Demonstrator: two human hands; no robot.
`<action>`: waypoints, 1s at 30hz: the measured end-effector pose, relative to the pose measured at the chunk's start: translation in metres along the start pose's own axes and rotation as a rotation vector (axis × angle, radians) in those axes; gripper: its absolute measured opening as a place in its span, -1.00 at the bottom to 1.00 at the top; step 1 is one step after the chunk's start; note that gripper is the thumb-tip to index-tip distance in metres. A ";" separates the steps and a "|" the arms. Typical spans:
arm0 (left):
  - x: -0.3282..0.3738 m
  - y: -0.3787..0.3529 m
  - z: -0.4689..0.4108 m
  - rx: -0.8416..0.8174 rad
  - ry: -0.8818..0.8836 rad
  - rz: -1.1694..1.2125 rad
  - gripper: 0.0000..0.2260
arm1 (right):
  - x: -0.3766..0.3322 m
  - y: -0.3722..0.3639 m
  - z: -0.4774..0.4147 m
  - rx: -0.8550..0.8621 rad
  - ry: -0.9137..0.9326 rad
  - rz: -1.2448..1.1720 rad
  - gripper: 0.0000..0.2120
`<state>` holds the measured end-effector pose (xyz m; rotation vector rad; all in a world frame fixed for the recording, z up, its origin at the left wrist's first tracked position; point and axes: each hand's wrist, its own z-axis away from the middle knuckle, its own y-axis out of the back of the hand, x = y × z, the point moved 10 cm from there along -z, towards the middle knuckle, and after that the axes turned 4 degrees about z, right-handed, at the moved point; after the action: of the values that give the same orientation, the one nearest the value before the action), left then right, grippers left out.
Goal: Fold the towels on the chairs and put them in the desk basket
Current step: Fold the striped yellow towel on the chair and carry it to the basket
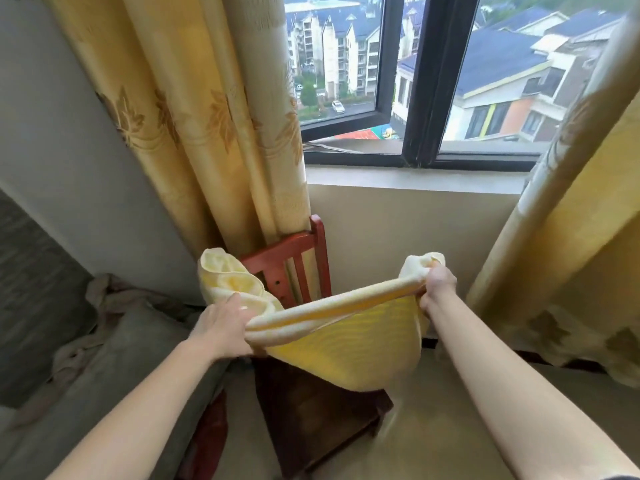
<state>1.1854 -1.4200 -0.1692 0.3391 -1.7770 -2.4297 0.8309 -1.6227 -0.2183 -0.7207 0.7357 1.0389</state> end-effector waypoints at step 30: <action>-0.080 -0.005 -0.092 0.128 -0.041 0.506 -0.63 | 0.087 -0.219 0.055 -0.456 0.674 1.162 -0.61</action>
<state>1.2857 -1.4859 -0.1918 -0.1409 -1.7705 -1.9884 1.0720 -1.6092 -0.2208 -1.0790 1.6230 2.0973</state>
